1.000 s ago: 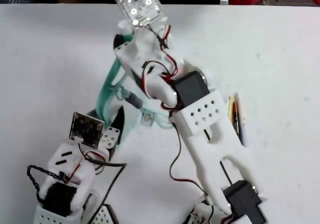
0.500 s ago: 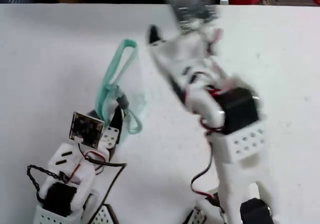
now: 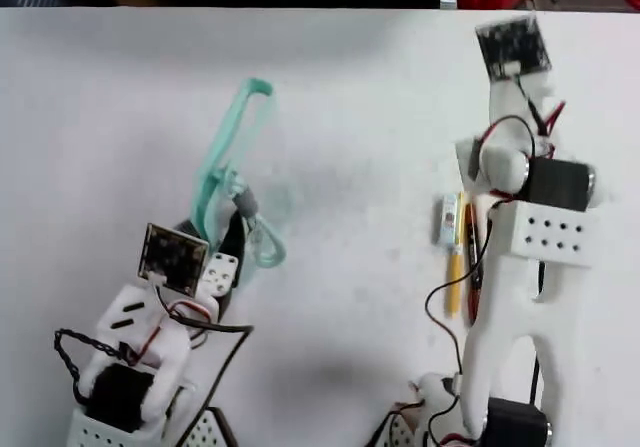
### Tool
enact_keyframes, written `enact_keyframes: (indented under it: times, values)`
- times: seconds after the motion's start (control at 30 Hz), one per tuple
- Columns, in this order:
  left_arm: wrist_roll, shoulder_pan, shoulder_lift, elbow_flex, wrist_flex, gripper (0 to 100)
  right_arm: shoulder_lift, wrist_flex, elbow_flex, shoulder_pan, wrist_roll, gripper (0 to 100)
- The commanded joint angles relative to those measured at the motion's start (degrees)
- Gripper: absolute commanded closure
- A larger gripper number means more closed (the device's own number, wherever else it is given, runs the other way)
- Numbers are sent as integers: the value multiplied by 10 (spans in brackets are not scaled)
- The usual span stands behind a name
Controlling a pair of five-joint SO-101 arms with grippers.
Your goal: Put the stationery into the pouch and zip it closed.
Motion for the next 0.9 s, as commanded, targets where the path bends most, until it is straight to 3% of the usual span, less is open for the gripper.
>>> enact_keyframes:
  times: [0.0, 0.3, 0.53, 0.87]
  values:
    - [-5, -7, 9, 0, -7, 928, -16, -112, 95, 22, 11, 817]
    - [-5, -6, 9, 5, -9, 928, 44, -182, 181, -2, 10, 816]
    - [-5, -6, 9, 5, -9, 928, 245, -172, 42, -30, -86, 815]
    - [-5, -7, 9, 5, -9, 928, 414, -131, -76, -37, -95, 818]
